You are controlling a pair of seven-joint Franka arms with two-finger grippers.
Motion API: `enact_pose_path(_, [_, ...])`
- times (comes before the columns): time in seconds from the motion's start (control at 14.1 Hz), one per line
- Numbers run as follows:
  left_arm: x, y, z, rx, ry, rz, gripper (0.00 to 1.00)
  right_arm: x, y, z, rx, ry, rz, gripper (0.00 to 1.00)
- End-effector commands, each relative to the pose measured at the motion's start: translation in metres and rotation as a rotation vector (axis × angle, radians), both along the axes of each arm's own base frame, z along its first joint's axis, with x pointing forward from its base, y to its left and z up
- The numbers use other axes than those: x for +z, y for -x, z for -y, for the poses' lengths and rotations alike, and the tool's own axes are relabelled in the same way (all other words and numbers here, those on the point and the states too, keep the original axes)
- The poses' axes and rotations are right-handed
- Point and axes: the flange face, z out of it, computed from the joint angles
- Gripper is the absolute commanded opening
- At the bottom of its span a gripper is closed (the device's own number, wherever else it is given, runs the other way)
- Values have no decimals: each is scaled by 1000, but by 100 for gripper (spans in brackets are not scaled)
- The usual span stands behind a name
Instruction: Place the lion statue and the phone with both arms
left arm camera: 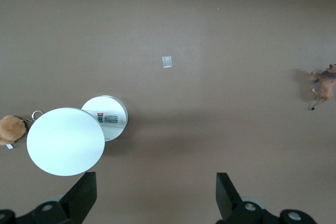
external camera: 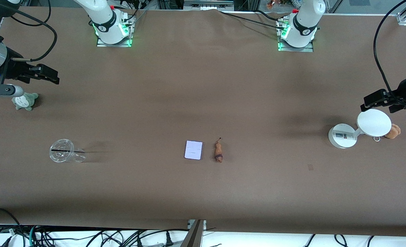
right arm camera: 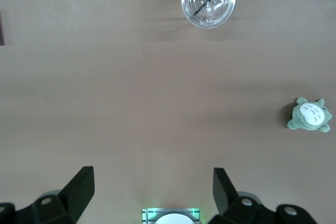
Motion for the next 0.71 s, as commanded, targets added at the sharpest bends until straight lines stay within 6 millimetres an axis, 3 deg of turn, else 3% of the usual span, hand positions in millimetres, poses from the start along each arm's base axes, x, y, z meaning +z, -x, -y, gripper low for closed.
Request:
enact_pose_path(0.0, [-1,-8,7,-20,25,-3,100,5,-2,2,-3,-14,3,100])
enact_pose_path(0.35, [-7,-14,7,9,119,-5,100,5,-3,2,-2,-16,1,100])
enact_pose_path(0.5, [-9,-19,29,-16,108,-9,100,5,-3,2,-2,-14,1,100])
enact_pose_path(0.64, [-14,-27,67,-55,91,-15,100,5,-3,2,-3,-14,1,100])
